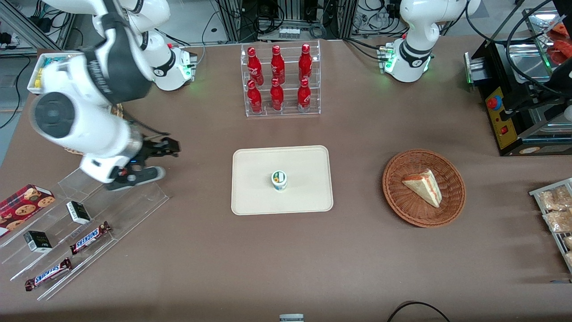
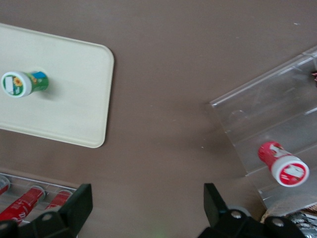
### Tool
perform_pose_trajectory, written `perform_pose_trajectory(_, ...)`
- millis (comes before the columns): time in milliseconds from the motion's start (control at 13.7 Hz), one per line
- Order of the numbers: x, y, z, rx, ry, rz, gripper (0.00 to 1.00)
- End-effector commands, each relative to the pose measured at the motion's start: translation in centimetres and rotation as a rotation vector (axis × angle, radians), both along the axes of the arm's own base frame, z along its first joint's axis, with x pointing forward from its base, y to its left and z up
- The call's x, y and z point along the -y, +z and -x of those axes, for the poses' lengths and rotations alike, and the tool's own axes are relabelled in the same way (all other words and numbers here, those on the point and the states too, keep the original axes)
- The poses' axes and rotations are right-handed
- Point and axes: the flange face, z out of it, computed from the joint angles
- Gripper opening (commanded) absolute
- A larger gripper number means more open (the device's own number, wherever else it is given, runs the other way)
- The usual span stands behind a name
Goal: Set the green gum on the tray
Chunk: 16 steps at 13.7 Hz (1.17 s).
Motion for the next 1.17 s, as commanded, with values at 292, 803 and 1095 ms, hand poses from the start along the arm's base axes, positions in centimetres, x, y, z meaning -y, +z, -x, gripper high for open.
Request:
perform_pose_trajectory(292, 10.5, 2.8, 2.8, 0.029, -0.099, -0.027, 1.00)
perform_pose_trajectory(803, 14.1, 6.5, 6.1, 0.031, -0.145, 0.024, 1.00)
perform_pose_trajectory(1095, 13.6, 7.9, 7.9, -0.022, -0.145, 0.037, 1.00)
